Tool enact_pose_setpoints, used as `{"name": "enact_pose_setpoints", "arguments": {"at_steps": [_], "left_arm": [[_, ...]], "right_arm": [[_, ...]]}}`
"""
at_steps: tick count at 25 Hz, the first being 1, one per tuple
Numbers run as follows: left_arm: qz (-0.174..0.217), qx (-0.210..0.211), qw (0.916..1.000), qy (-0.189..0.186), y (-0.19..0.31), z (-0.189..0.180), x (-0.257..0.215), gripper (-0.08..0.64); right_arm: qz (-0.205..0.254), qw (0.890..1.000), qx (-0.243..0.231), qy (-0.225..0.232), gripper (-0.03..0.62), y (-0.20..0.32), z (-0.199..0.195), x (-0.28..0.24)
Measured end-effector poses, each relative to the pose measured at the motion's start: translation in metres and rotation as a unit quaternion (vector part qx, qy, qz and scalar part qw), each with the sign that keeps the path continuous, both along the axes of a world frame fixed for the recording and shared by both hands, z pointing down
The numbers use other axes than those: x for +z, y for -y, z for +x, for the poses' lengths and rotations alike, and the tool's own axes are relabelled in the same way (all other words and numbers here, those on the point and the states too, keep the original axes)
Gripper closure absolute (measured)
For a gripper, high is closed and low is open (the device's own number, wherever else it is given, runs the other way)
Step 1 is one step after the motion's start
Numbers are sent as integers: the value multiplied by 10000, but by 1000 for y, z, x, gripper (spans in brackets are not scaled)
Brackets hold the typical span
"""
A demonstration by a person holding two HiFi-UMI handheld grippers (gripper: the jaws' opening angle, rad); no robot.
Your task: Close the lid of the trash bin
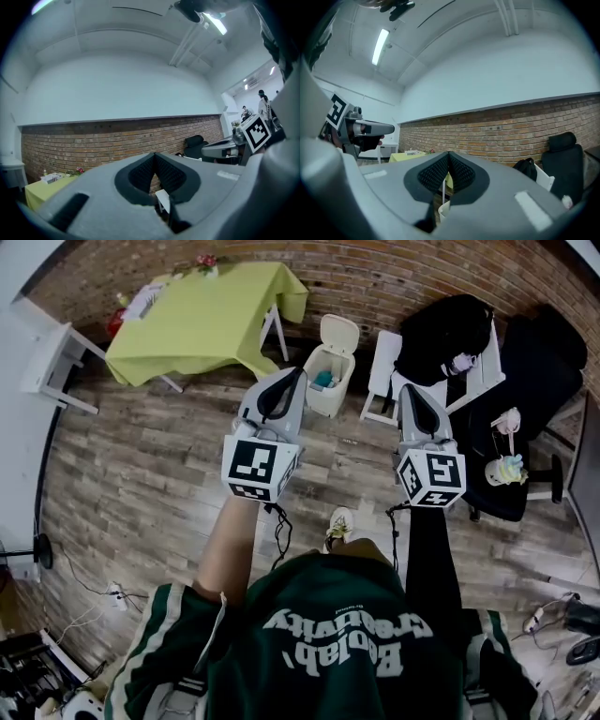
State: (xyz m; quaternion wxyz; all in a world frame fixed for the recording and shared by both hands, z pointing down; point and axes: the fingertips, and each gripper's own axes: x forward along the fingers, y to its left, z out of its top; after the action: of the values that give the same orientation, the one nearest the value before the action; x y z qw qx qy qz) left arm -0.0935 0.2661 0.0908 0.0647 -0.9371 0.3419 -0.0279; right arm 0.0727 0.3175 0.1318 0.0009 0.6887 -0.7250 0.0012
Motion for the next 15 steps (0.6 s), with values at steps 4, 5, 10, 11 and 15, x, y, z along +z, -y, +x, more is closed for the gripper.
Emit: {"name": "enact_pose_setpoints", "arguments": {"at_steps": [4, 5, 10, 11, 15], "left_arm": [[-20, -14, 10000, 82, 15, 20, 7, 552], [-29, -35, 9999, 90, 18, 25, 9, 552], [-34, -140, 9998, 98, 36, 40, 15, 552], [-32, -156, 9998, 108, 39, 42, 16, 552], [-58, -238, 9996, 112, 54, 48, 16, 552]], "right_arm": [[-8, 9999, -123, 17, 578, 23, 16, 2], [-4, 9999, -154, 17, 577, 28, 21, 2], [15, 9997, -254, 11, 577, 50, 37, 5], [12, 9996, -274, 5, 578, 53, 38, 6], [-22, 9994, -343, 29, 578, 69, 46, 8]]}}
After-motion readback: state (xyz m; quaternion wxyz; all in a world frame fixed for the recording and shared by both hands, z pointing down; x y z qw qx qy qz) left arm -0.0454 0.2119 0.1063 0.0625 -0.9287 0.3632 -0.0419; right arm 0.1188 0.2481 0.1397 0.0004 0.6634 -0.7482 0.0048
